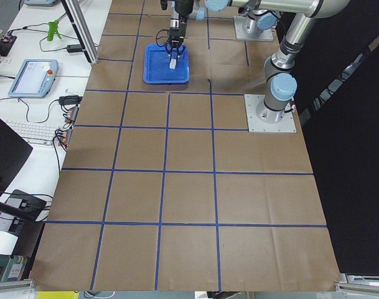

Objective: Assemble white blocks and place on blue tray

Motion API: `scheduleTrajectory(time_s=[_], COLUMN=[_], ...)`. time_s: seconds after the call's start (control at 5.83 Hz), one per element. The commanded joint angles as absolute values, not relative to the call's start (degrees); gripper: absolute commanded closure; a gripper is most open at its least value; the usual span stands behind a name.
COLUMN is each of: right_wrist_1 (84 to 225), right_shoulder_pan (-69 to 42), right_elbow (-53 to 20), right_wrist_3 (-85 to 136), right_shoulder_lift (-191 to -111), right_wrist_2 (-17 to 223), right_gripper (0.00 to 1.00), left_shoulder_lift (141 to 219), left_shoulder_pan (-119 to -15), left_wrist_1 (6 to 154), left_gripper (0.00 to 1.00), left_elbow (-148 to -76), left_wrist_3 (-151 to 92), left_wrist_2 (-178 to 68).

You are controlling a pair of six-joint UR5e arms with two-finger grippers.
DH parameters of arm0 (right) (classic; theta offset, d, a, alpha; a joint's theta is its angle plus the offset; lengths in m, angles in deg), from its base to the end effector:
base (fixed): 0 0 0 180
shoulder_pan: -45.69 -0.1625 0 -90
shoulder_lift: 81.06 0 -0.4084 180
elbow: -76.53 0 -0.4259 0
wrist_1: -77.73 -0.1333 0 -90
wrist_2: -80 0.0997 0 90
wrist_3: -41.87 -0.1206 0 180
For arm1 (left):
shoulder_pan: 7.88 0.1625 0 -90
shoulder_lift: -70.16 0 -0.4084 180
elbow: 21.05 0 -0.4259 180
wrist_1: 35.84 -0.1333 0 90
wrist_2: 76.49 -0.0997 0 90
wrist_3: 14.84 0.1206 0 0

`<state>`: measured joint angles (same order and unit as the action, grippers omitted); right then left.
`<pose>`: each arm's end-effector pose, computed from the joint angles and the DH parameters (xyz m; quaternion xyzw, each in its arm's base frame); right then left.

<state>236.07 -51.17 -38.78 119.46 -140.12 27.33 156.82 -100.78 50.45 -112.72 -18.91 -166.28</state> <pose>0.2723 -0.5355 0.0858 -0.6581 0.6750 -0.2656 0.2018 -0.1595 -0.5051 0.4719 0.0101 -0.9988 0.0467 0.0047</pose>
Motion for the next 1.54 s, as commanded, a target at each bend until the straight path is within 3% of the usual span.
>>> scheduleTrajectory(time_s=[0.0,0.34,0.51,0.69,1.03,1.37], right_wrist_1=[236.02,236.81,237.16,237.17,234.20,213.82], right_shoulder_pan=[-51.17,-51.17,-51.17,-51.17,-50.90,-50.20], right_elbow=[-38.78,-38.78,-38.61,-38.26,-33.88,-28.53], right_wrist_3=[119.13,119.22,119.04,118.69,110.04,109.29], right_shoulder_lift=[-140.12,-140.12,-140.12,-140.47,-143.44,-151.68], right_wrist_2=[27.36,27.62,27.71,27.71,23.87,15.36], right_gripper=[0.58,0.39,0.24,0.00,0.00,0.00], left_shoulder_lift=[156.82,156.82,156.82,156.82,156.82,156.82], left_shoulder_pan=[-100.78,-100.78,-100.78,-100.78,-100.79,-100.87], left_wrist_1=[50.47,50.47,50.47,50.47,50.47,50.47], left_gripper=[0.01,0.01,0.01,0.01,0.01,0.01], left_elbow=[-112.72,-112.72,-112.72,-112.81,-112.72,-112.72], left_wrist_3=[-18.89,-18.98,-18.98,-18.98,-18.97,-18.98], left_wrist_2=[-166.31,-166.32,-166.32,-166.23,-166.23,-166.23])
